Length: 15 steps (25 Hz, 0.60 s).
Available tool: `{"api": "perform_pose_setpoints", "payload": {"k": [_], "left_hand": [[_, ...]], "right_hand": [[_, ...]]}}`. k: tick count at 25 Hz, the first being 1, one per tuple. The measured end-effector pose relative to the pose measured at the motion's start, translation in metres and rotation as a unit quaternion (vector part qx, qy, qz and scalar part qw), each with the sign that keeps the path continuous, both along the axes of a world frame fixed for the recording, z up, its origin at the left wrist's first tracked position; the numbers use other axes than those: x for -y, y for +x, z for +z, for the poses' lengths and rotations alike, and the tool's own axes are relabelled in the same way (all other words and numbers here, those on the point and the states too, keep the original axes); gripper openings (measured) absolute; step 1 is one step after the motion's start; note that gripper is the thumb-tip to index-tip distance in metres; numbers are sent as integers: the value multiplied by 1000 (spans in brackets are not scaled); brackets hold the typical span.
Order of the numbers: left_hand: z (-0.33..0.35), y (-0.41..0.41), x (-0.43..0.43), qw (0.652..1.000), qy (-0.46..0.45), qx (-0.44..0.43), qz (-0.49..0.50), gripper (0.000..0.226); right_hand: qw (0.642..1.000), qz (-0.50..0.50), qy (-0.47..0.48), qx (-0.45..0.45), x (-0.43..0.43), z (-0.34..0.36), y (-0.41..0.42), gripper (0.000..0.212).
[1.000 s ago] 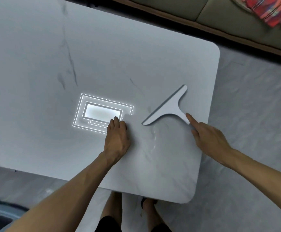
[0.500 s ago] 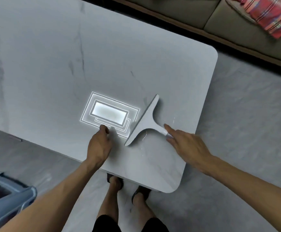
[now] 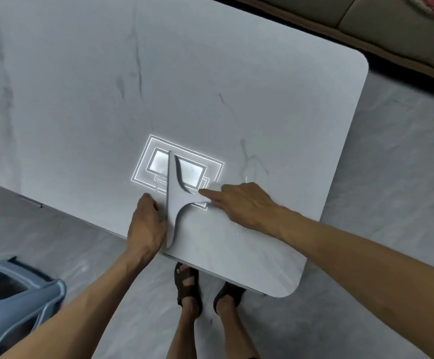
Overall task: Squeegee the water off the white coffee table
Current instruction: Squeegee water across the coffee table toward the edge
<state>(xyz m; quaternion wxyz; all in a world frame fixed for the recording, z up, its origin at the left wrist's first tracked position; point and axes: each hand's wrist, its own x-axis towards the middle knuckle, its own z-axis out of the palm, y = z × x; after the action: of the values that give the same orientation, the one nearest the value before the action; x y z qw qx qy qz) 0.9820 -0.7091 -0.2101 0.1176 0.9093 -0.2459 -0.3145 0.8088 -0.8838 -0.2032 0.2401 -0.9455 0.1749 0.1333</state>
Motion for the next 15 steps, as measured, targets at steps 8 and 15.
{"api": "perform_pose_setpoints", "payload": {"k": [8, 15], "left_hand": [[5, -49, 41, 993, 7, -105, -60, 50], [14, -55, 53, 968, 64, -124, -209, 49]], "right_hand": [[970, -213, -46, -105, 43, 26, -157, 42], [933, -322, -88, -137, 49, 49, -246, 40]]}}
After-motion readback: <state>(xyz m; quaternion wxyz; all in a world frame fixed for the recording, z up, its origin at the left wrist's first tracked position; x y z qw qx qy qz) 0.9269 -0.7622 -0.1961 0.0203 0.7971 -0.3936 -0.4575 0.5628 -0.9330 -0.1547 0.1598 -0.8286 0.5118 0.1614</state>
